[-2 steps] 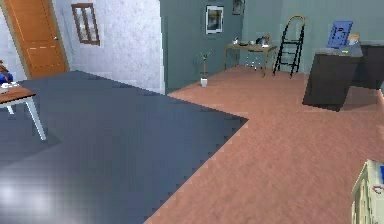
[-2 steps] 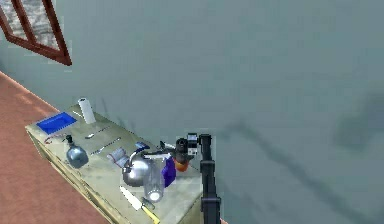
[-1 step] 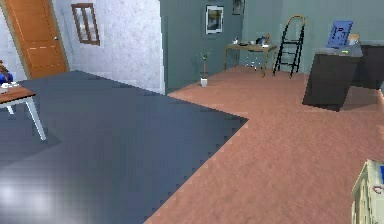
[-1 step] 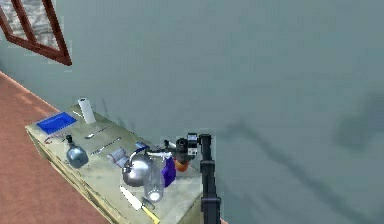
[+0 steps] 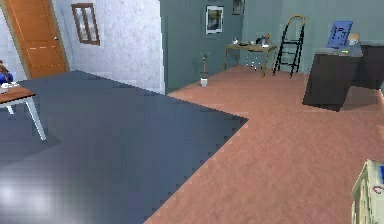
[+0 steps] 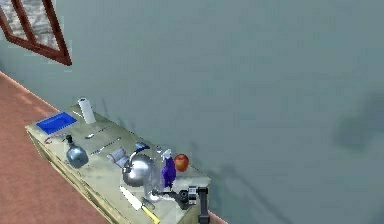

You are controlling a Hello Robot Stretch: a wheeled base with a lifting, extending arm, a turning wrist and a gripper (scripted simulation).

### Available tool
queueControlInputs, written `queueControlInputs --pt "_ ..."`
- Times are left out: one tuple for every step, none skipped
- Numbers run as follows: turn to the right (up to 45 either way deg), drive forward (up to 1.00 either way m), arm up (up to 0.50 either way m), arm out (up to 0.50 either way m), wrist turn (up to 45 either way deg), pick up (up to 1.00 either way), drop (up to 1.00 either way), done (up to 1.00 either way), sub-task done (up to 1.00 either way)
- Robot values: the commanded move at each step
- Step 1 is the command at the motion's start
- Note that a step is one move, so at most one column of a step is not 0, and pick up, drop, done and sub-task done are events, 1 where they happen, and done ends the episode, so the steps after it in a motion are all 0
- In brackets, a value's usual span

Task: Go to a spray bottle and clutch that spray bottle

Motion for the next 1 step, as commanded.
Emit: queueControlInputs --pt "0.0 0.0 0.0 0.0 0.0 1.0 0.0 0.0 0.0"
